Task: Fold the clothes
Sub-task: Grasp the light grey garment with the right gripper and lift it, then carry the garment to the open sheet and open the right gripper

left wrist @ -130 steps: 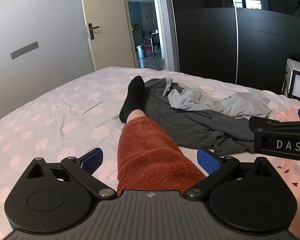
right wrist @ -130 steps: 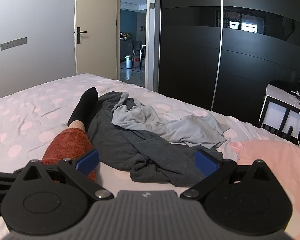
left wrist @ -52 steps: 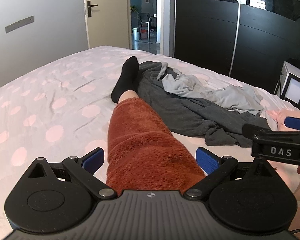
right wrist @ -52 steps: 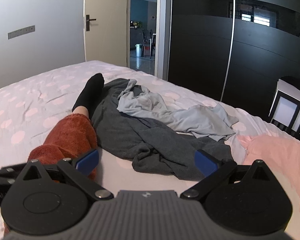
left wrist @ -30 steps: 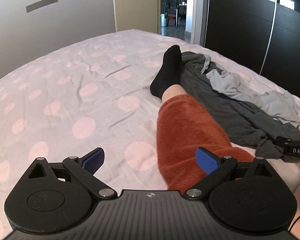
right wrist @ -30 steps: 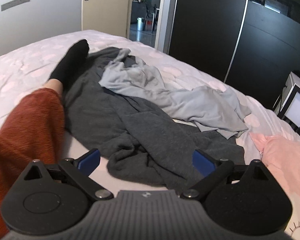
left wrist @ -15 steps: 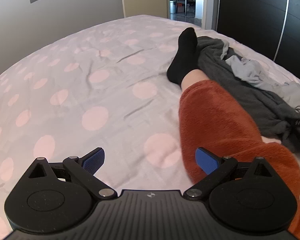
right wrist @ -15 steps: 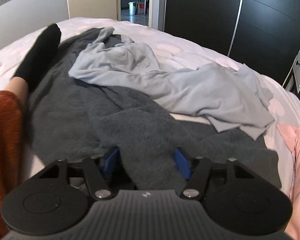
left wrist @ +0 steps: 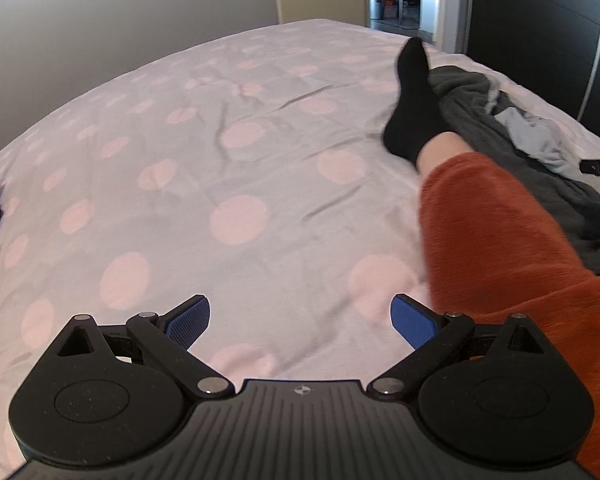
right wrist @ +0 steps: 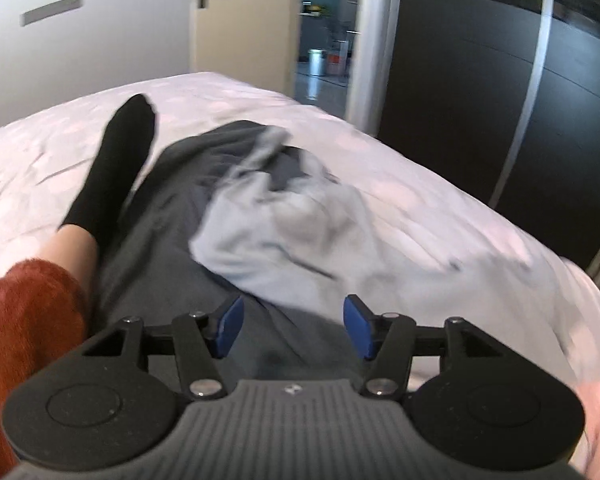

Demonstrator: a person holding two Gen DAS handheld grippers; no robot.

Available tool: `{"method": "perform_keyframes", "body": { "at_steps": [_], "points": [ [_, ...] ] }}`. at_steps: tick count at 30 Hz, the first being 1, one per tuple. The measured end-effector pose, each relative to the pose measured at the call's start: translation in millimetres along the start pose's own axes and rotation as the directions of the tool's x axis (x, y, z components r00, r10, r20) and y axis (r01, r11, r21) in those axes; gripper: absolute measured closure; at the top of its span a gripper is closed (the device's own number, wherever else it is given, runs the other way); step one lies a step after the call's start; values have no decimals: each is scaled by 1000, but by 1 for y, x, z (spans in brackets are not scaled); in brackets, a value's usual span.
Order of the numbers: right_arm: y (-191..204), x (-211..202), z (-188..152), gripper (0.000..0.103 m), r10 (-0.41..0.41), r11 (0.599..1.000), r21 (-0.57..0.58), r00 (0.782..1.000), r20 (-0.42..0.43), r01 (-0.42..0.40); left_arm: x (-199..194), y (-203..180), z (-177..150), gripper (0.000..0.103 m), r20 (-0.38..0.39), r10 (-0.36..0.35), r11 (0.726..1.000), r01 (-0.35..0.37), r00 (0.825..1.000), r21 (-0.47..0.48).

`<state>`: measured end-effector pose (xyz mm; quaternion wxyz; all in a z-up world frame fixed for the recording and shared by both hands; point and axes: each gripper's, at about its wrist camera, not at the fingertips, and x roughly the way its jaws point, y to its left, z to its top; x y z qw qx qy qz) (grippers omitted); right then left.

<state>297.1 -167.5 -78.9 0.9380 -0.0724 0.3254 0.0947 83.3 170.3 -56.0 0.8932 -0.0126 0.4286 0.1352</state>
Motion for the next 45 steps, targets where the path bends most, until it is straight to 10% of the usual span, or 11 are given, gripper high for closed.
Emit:
{"method": "perform_keyframes", "body": {
  "at_steps": [3,7,15,22,27,35,45],
  "points": [
    [17,32,12,15,38,998,-42,999,-25,-39,3,12,-4,0,-10,19,1000,-20,1000,-20],
    [29,70,18,15,14,998,-59,999,-32,-16,9,26,-11,0,-43,32,998,-34,999,-43],
    [8,78,44,79,55,995,90,997,-48,-51,14,49,-26,0,-77,43,995,-49,996,-85],
    [-4,13,103,87,9,994,107,994,111,-21,-3,69,-36,0,-62,55,992,-62,997,-108],
    [27,-72,161,88,85,995,28,951,296,-98,-34,94,-37,0,-11,97,984,-97,995,-150],
    [146,-226,216,88,438,899,-211,764,474,-385,-108,132,-27,0,129,164,974,-140,978,-176],
    [293,-349,218,88,818,557,-408,393,420,-723,-189,207,-39,0,228,343,873,-219,911,-436]
  ]
}}
